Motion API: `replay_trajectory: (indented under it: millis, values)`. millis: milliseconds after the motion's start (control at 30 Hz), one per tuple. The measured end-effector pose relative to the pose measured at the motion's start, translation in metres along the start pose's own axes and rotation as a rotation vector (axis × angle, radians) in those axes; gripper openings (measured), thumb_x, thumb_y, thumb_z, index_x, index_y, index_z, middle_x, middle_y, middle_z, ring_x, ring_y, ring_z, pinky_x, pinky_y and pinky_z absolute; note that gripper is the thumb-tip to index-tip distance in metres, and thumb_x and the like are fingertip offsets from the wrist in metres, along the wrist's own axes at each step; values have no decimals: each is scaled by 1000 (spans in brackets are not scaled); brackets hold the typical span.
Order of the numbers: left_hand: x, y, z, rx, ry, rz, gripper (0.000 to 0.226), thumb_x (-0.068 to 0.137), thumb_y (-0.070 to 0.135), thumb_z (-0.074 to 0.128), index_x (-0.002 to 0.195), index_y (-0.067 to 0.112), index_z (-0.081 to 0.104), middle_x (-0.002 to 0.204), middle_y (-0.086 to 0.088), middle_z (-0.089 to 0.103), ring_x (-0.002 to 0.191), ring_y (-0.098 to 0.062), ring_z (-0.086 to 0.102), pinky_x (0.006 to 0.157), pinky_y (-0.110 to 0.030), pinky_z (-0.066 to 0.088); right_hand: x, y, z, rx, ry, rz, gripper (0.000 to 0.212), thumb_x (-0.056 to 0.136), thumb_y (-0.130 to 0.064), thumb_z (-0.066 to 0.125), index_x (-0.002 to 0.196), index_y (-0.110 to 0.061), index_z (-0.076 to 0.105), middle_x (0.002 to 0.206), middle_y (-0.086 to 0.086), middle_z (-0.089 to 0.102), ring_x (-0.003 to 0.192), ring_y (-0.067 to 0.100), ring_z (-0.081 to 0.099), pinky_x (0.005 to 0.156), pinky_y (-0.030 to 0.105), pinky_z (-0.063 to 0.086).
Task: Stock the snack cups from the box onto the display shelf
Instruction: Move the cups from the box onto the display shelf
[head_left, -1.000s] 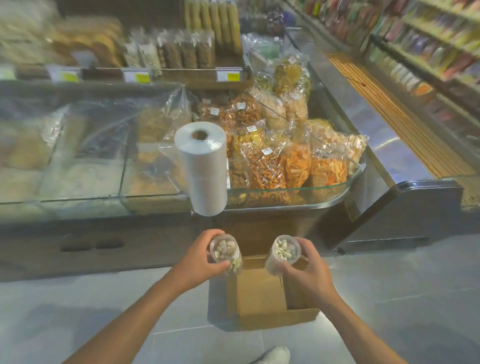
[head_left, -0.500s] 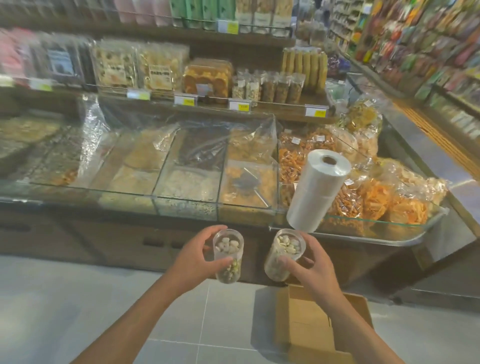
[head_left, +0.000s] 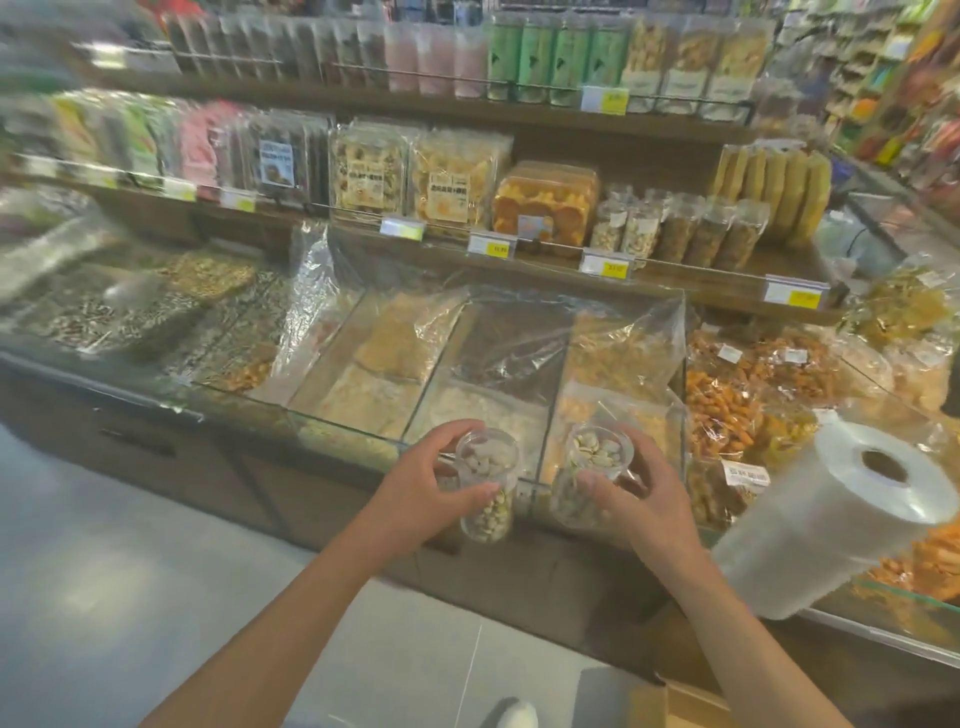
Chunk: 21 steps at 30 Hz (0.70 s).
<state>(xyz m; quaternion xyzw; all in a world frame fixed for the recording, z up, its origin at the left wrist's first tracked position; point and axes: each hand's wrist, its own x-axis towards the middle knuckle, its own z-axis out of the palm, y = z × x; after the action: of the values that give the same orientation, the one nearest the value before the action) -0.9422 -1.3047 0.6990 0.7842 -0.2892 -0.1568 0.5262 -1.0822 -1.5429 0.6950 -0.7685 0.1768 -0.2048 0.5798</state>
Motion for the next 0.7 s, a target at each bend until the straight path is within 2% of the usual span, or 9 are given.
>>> replay_trajectory:
  millis: [67,167,233,333,400,533,700]
  values:
    - [29,3,-8,24,17,14,60,82,32,86,130,51,57,123,29,62,110,-3,65,85,-27,58,35,0,5,3,-3,-18,62,78,-44,86,133,-48,57,138,-20,58,124,7,58,105,43,50]
    - [72,7,-18,58,36,11,59,83,34,86,132,50,56,117,38,59,106,2,64,87,-28,58,82,-4,10,25,-18,-6,58,80,-37,86,130,-48,58,127,-21,64,117,5,61,105,43,51]
    - [102,9,-22,59,57,13,59,83,33,86,132,47,57,114,31,64,101,1,67,84,-28,59,111,-4,13,34,-20,-4,54,80,-32,86,127,-45,60,118,-22,68,110,2,64,101,42,53]
    - [143,9,-25,61,78,20,57,82,31,87,130,45,59,115,21,67,97,0,68,79,-28,61,152,-1,17,34,-9,2,56,80,-33,87,128,-44,61,119,-18,69,110,4,65,98,43,55]
    - [169,9,-28,53,81,15,57,82,31,87,129,44,59,116,19,67,96,-2,69,78,-28,61,175,-1,17,28,7,5,56,80,-34,86,129,-43,60,119,-17,69,109,3,65,97,41,55]
    - [221,14,-29,40,36,23,54,83,24,87,126,41,60,109,18,69,91,-2,71,67,-19,57,217,1,16,29,66,21,56,81,-33,86,130,-39,60,118,-15,69,108,4,65,95,38,56]
    - [294,12,-32,27,-43,68,59,81,20,88,131,35,60,114,14,70,93,0,71,70,-19,57,268,4,10,10,169,51,58,79,-38,86,130,-41,60,122,-12,69,111,7,66,98,42,55]
